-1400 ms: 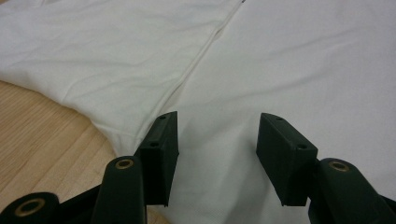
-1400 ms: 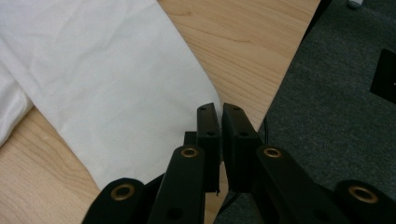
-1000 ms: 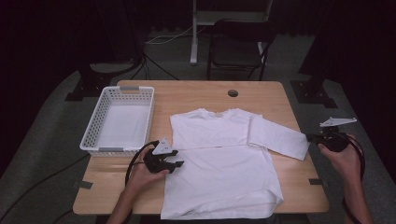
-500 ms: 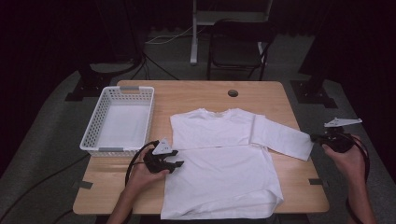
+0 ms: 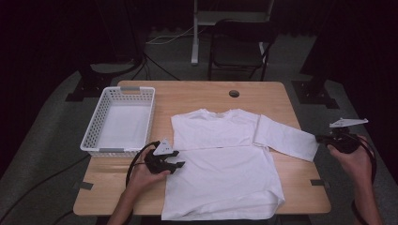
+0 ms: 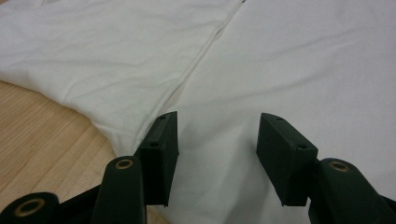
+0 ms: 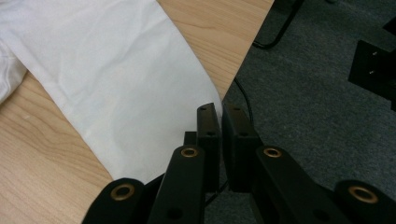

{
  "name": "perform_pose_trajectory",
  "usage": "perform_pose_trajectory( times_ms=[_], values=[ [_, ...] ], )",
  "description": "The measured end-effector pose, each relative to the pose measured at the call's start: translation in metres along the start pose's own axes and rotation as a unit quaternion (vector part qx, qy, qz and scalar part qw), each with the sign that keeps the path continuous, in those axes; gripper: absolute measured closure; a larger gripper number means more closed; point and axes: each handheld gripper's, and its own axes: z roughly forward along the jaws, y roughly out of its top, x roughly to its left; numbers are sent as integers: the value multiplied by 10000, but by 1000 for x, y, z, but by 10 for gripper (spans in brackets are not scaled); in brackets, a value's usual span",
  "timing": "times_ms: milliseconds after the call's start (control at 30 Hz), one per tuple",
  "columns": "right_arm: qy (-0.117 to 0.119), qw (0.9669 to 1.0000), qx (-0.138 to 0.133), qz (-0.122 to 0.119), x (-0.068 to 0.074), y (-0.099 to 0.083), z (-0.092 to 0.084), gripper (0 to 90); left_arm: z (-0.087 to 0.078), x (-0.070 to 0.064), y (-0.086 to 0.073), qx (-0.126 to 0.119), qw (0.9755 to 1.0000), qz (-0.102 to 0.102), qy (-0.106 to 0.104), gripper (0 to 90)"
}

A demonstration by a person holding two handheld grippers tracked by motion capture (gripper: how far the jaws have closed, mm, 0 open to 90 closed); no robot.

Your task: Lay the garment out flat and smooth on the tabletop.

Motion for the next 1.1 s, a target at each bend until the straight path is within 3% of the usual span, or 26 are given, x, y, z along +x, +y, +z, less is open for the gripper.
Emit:
perform_pose_trajectory(
  times_ms=[1100],
  values=[
    [-256, 9995, -68, 143, -17, -6, -25, 855, 0, 0, 0, 0, 10000, 6, 6, 493]
  ],
)
